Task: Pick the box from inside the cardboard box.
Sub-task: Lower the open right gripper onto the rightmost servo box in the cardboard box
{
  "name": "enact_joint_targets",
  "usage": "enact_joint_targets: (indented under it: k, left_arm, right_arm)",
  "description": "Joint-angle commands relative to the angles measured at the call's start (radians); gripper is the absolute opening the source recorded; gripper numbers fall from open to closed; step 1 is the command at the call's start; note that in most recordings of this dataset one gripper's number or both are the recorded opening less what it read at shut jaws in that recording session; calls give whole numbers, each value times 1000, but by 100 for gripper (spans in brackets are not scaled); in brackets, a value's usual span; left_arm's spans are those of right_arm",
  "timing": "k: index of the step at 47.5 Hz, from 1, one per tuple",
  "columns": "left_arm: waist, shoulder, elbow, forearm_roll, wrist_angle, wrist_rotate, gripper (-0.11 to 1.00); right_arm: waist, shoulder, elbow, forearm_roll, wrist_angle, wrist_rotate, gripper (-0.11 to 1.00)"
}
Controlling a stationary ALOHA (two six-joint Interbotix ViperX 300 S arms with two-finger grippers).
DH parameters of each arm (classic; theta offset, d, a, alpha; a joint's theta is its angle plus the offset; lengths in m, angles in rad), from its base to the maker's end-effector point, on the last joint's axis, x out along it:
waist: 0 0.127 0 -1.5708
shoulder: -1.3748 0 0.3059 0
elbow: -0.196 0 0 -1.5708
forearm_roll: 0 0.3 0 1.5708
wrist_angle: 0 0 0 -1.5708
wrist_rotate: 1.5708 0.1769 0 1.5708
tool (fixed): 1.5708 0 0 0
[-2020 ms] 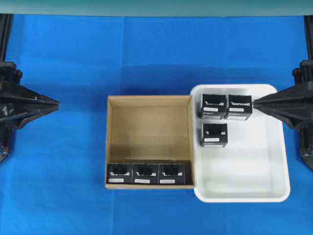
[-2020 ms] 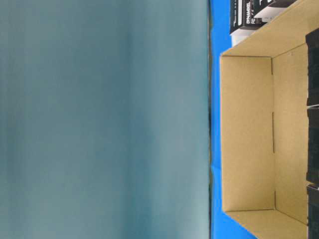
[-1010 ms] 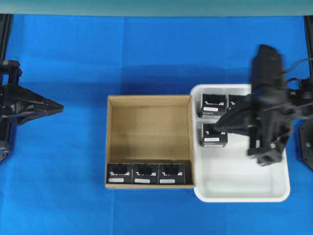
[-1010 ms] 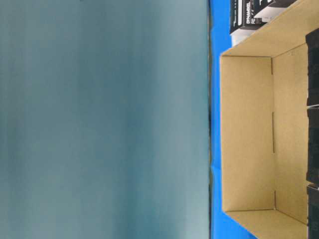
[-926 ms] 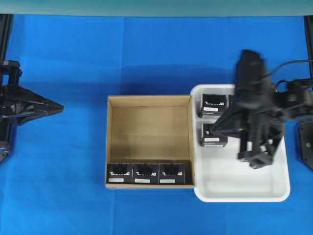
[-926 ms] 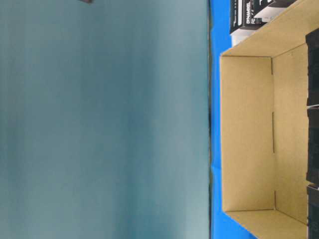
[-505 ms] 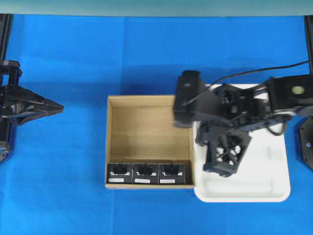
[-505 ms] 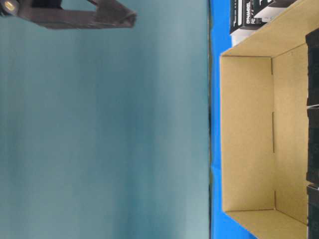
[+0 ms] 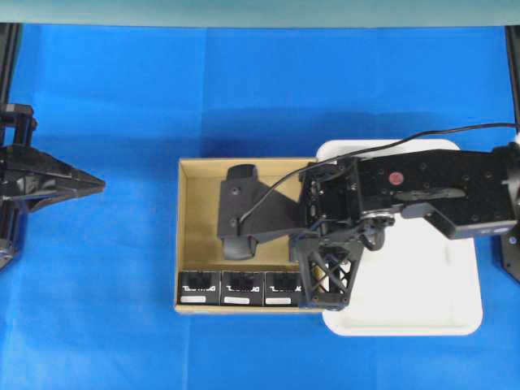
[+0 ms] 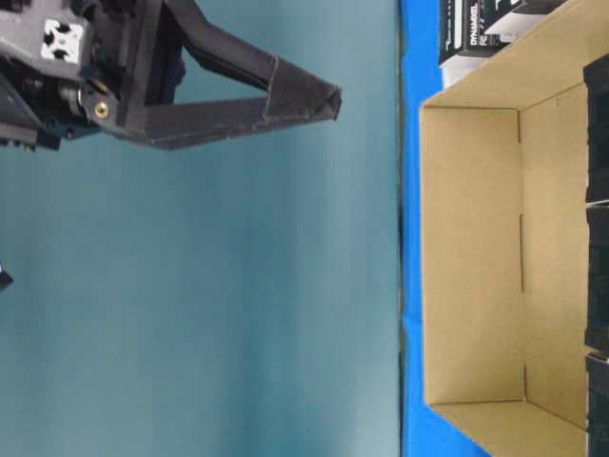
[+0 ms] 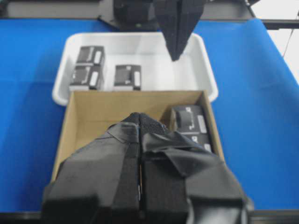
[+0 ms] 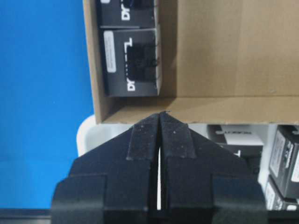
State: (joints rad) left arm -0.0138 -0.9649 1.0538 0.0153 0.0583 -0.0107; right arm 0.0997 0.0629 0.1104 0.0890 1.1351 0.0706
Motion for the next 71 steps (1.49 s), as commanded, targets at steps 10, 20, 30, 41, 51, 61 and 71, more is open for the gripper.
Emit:
enact_joint_targets:
  k: [10,20,30,41,51,61,71]
  left_arm:
    - [-3,-2,-29,2,-5,-3,-7]
    - [-3,-6,-31,2,2,-3,-7]
    - [-3,-6,-31,3,0,-5,-7]
    - [-3,-11,-31,2,0,-3,-7]
    - [-3,-11,-31,2,2,-3,-7]
    - [-3,-9,-31,3,0,-3,-7]
    - [-2,-11,-31,3,2,-3,-7]
  right_arm:
    - [3,67,-83,3,94,-14,-1]
    - [3,95,-98,5,87,-15,-1]
    - [6,107,-91,20,46,-69,3]
    - [-20,127,-87,98,15,-158,24]
    - [-52,141,-71,141,6,-164,84]
    - [-74,147,-41,199,-25,-164,100]
    - [-106,149,21,314,-89,-250,100]
